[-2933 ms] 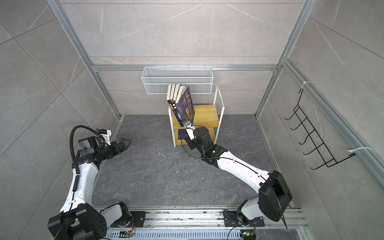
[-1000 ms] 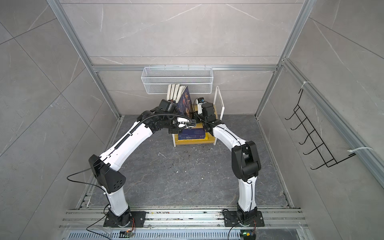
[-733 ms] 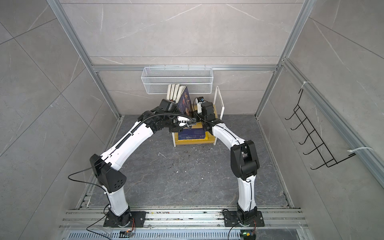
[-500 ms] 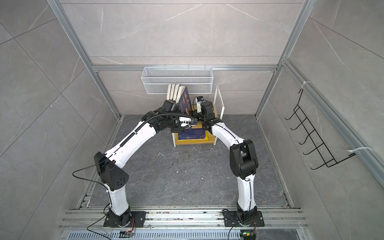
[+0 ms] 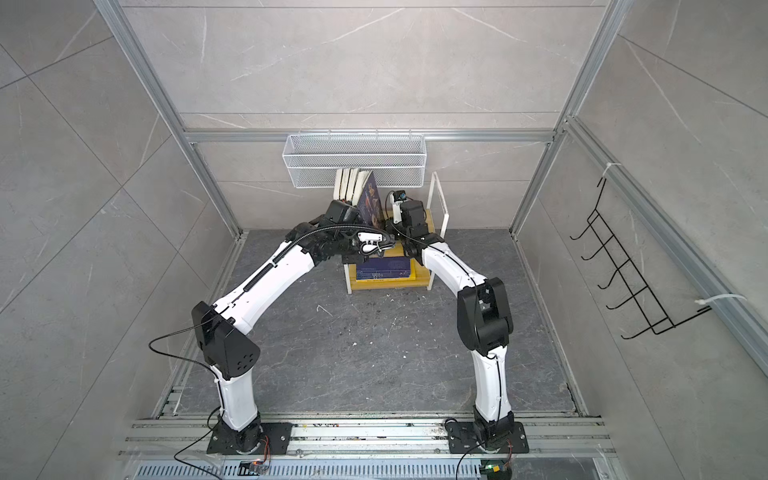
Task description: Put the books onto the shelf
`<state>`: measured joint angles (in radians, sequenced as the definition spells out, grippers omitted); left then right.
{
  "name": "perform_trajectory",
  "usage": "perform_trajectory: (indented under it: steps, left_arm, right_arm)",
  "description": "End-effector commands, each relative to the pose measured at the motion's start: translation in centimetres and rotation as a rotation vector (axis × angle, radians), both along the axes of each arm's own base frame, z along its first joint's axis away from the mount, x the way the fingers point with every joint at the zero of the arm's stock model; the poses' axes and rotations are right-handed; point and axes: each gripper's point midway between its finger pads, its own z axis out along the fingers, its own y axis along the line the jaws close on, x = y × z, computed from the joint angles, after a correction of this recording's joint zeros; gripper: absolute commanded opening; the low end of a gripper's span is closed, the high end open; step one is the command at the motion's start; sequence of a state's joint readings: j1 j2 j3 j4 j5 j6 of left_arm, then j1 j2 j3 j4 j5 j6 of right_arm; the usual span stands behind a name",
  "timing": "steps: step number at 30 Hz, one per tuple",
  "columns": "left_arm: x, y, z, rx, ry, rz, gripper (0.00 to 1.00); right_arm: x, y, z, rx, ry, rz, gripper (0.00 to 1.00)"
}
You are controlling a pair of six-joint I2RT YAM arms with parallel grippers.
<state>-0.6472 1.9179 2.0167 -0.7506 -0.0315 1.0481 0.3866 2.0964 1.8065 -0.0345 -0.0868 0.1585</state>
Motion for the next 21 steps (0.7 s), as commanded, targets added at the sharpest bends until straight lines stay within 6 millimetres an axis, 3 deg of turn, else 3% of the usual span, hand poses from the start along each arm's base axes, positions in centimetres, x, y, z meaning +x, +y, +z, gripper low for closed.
perform_trajectory:
  steps: [1, 9, 17, 21]
  left_arm:
    - [1.2, 0.3, 1.7, -0.046, -0.050, 0.049, 0.00]
    - [0.5, 0.7, 2.4, -0.059, -0.037, 0.053, 0.00]
    - [-5.1, -0.6, 2.5, -0.135, 0.156, -0.047, 0.00]
    - [-3.9, -0.8, 3.2, -0.158, 0.120, -0.021, 0.00]
  right_arm:
    - [-0.1, 0.5, -2.1, 0.007, 0.072, -0.004, 0.00]
    - [-0.3, 1.1, -1.5, 0.005, 0.056, -0.030, 0.00]
    - [-0.1, 1.4, -1.2, -0.008, 0.048, -0.048, 0.00]
    - [-0.1, 1.3, -1.2, -0.018, 0.045, -0.046, 0.00]
